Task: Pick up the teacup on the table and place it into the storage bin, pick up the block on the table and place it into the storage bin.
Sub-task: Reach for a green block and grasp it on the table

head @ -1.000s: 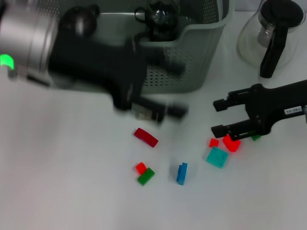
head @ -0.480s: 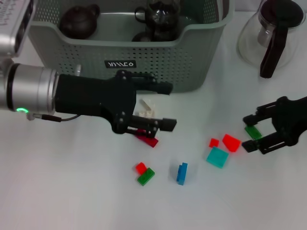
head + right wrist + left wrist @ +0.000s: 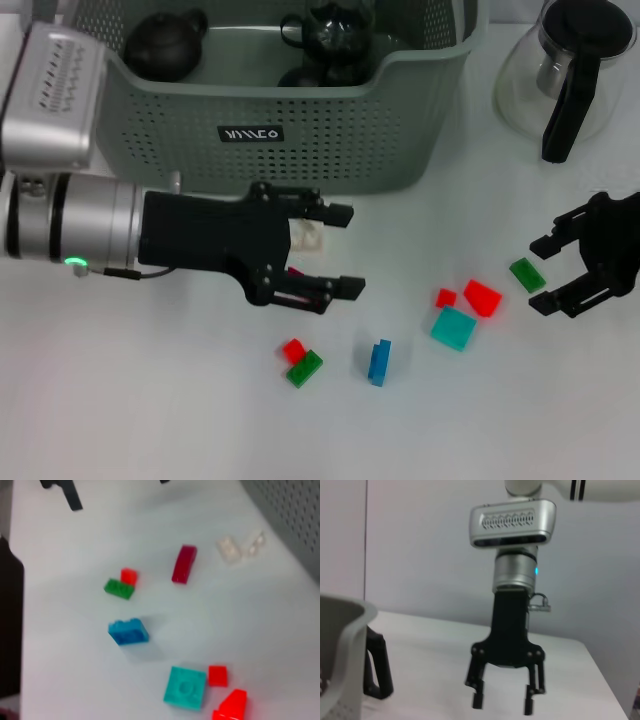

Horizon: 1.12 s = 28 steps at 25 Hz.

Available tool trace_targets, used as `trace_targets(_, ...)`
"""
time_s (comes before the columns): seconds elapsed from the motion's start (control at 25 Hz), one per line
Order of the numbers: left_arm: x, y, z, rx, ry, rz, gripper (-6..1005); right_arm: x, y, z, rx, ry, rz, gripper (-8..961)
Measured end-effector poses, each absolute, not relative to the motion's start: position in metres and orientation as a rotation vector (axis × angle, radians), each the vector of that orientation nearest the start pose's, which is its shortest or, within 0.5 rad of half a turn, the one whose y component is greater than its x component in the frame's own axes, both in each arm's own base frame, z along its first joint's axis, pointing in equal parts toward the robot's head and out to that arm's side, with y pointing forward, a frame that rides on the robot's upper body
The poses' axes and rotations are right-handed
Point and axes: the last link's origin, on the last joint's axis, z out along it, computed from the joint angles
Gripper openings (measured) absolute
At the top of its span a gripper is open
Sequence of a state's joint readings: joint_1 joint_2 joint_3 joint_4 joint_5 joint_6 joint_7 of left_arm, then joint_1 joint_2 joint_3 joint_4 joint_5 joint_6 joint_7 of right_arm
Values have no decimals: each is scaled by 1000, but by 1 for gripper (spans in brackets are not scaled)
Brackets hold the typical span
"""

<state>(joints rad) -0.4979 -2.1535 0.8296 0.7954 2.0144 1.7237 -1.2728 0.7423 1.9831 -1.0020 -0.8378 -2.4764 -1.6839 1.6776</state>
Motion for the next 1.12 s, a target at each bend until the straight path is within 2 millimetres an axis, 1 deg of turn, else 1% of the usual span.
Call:
trace_targets(0.12, -228, 297, -27, -2995, -279, -712, 799, 231, 362, 12, -3098, 392, -435, 691)
trace_targets(0.32, -226, 295, -28, -3002, -298, -725, 798, 226, 371, 9, -3072, 310, -578, 684)
trace_targets(0.48, -226, 296, -29, -2995, -364, -742, 803, 223, 377, 6, -3051, 227, -664, 678)
trace_targets(0.52, -225, 297, -29, -2990, -417, -749, 804, 222, 378, 6, -3045, 204, -682, 676)
trace_targets(0.68, -223, 298, -29, -2978, -458, -774, 810, 218, 381, -3, -3032, 93, -758, 671)
trace_targets(0.88, -220, 299, -30, -2936, -482, -846, 821, 214, 380, -17, -3033, -28, -815, 663)
trace_targets(1.12, -220, 300, -29, -2927, -489, -864, 854, 213, 379, -28, -3025, -108, -863, 655)
